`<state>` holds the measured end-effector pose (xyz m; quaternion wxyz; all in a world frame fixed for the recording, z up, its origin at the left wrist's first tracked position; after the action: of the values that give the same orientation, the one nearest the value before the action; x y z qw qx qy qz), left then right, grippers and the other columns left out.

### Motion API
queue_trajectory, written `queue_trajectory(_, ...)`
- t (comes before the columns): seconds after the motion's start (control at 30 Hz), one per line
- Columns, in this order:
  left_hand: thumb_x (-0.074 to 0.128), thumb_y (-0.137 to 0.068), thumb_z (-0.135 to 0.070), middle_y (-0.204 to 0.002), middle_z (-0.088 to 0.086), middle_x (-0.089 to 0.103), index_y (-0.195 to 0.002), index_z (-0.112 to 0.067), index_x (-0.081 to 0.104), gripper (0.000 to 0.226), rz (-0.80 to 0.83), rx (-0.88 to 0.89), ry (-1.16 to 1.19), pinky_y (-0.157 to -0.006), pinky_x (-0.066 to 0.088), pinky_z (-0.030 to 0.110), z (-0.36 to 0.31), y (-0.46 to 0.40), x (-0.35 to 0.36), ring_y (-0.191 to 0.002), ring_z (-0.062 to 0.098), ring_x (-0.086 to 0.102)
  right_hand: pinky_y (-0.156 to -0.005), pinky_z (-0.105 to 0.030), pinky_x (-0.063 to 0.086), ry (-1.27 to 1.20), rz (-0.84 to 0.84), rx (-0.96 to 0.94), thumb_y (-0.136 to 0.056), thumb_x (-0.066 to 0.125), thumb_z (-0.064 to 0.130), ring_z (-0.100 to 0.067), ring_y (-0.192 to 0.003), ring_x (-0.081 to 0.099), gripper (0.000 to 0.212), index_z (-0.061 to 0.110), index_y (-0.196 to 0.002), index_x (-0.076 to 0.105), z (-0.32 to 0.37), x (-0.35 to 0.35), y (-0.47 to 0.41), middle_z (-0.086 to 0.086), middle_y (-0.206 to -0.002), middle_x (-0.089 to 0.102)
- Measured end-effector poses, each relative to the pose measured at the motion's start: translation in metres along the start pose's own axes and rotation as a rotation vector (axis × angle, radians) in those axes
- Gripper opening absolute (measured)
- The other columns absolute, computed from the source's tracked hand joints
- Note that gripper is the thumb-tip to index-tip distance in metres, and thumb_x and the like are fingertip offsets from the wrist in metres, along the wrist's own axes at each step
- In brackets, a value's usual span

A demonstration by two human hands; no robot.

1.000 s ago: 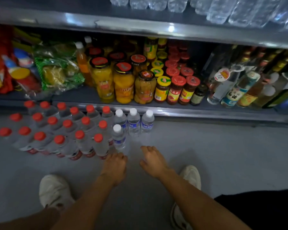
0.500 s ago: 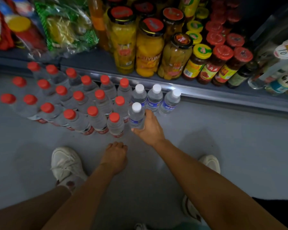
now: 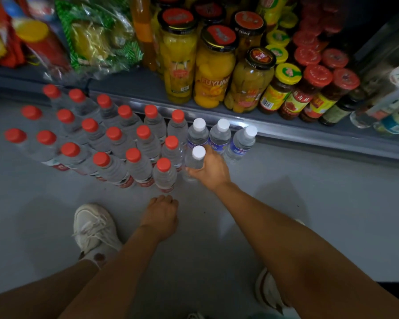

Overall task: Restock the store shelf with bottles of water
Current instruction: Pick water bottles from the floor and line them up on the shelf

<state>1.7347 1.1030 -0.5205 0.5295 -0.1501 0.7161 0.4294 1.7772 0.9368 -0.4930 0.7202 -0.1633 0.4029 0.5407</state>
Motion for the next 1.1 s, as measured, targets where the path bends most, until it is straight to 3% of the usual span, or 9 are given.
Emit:
queue_trajectory(0.13,0.05,-0.089,-0.023,-0.128,0.013,0.052,-0.122,-0.01,0.055,0.036,-0.058,0.001,0.019,-0.1,0.035,0.034,-0.003,0.009,-0.018,-0.119,0.031,0.047,-0.077,-0.036,0.054,0.001,-0.022,-0.003,-0.065,0.078,0.044,-0.025,-0.098,0.064,0.056,0.017,-0.11,0.057,-0.002,-0.03,0.016,-0.004,-0.107,0.068)
queue_trajectory(0.3,0.048,-0.091,-0.025,-0.131,0.009,0.051,-0.129,-0.012,0.051,0.041,-0.155,0.0,-0.019,-0.101,0.034,0.035,-0.014,0.021,-0.064,-0.121,0.027,0.046,-0.079,-0.035,0.054,-0.025,-0.018,-0.035,-0.064,0.078,0.04,-0.019,-0.093,0.065,0.039,0.023,-0.095,0.063,0.007,-0.088,0.04,0.0,-0.097,0.071)
queue_trajectory(0.5,0.048,-0.09,-0.024,-0.127,0.01,0.052,-0.129,-0.01,0.052,0.041,-0.373,0.068,-0.021,-0.097,0.036,0.033,-0.041,0.039,-0.157,-0.118,0.029,0.047,-0.072,-0.032,0.053,-0.046,-0.137,-0.118,-0.063,0.081,0.032,-0.016,-0.084,0.066,0.034,0.016,-0.09,0.067,0.042,-0.183,0.064,-0.001,-0.088,0.072)
queue_trajectory(0.9,0.05,-0.089,-0.032,-0.12,0.006,0.056,-0.124,-0.013,0.055,0.04,-0.838,0.197,-0.11,-0.097,0.036,0.036,-0.095,0.052,-0.402,-0.115,0.026,0.049,-0.081,-0.041,0.056,-0.088,-0.299,-0.373,-0.063,0.08,0.025,-0.011,-0.085,0.068,0.039,0.02,-0.097,0.063,0.139,-0.392,0.07,0.004,-0.091,0.071)
queue_trajectory(1.1,0.049,-0.091,-0.029,-0.116,0.006,0.056,-0.118,-0.011,0.056,0.033,-0.959,0.238,-0.131,-0.094,0.035,0.035,-0.116,0.039,-0.499,-0.114,0.026,0.049,-0.087,-0.044,0.056,-0.172,-0.38,-0.458,-0.064,0.081,0.02,-0.014,-0.091,0.069,0.045,0.018,-0.105,0.063,0.177,-0.492,0.041,0.001,-0.098,0.072)
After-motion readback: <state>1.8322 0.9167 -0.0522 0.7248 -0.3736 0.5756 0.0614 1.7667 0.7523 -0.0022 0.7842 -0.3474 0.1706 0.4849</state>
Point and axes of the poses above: each hand's wrist, its own y-axis away from the middle knuckle, its own x-axis out of the palm, z = x × y, the point moved 5 cm from there along -y, towards the middle knuckle
